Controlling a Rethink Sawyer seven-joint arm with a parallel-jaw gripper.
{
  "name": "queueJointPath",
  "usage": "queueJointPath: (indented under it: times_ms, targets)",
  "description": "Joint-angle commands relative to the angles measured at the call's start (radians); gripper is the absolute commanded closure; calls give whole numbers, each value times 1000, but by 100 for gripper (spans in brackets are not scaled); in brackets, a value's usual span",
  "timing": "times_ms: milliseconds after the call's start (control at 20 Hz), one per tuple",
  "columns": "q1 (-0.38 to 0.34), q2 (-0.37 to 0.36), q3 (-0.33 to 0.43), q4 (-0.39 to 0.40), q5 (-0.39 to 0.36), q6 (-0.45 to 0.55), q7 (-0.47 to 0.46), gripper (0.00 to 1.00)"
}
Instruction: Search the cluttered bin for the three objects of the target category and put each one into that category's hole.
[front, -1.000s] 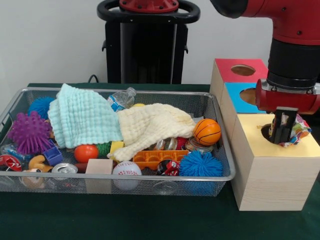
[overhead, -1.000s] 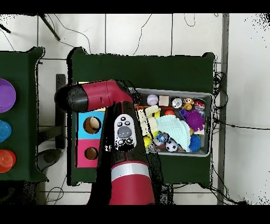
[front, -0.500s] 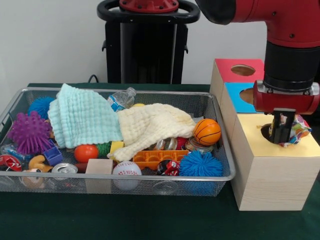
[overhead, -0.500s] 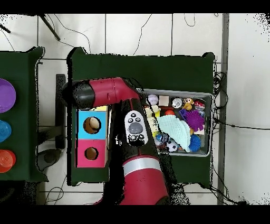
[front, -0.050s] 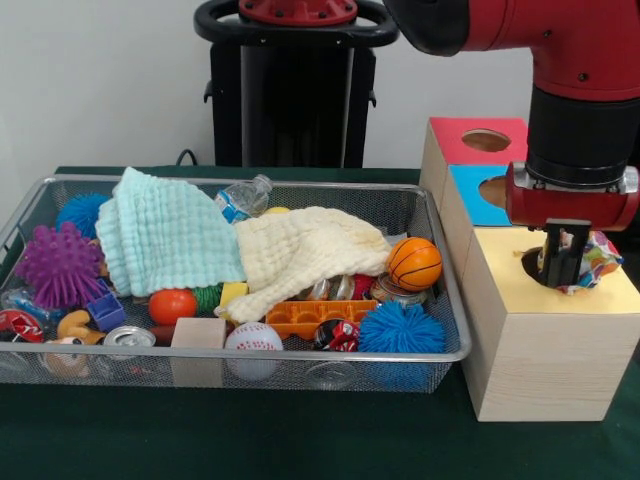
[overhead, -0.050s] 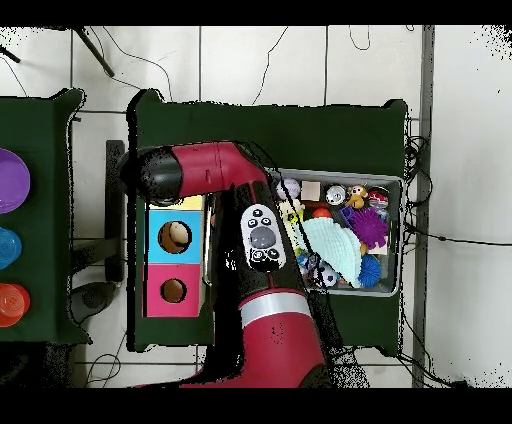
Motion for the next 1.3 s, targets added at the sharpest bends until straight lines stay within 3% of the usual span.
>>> queueJointPath:
  times_ms: [50, 400, 800, 1100, 1300]
  targets:
    - [-113, 157, 5, 66, -177, 44, -276, 100]
    - [-145, 123, 41, 55, -183, 224, -338, 100]
    - [-201, 88, 77, 74, -231, 312, -410, 100]
    - [-198, 107, 86, 85, -258, 249, -374, 100]
    - [-151, 149, 68, 64, -267, 173, -269, 100]
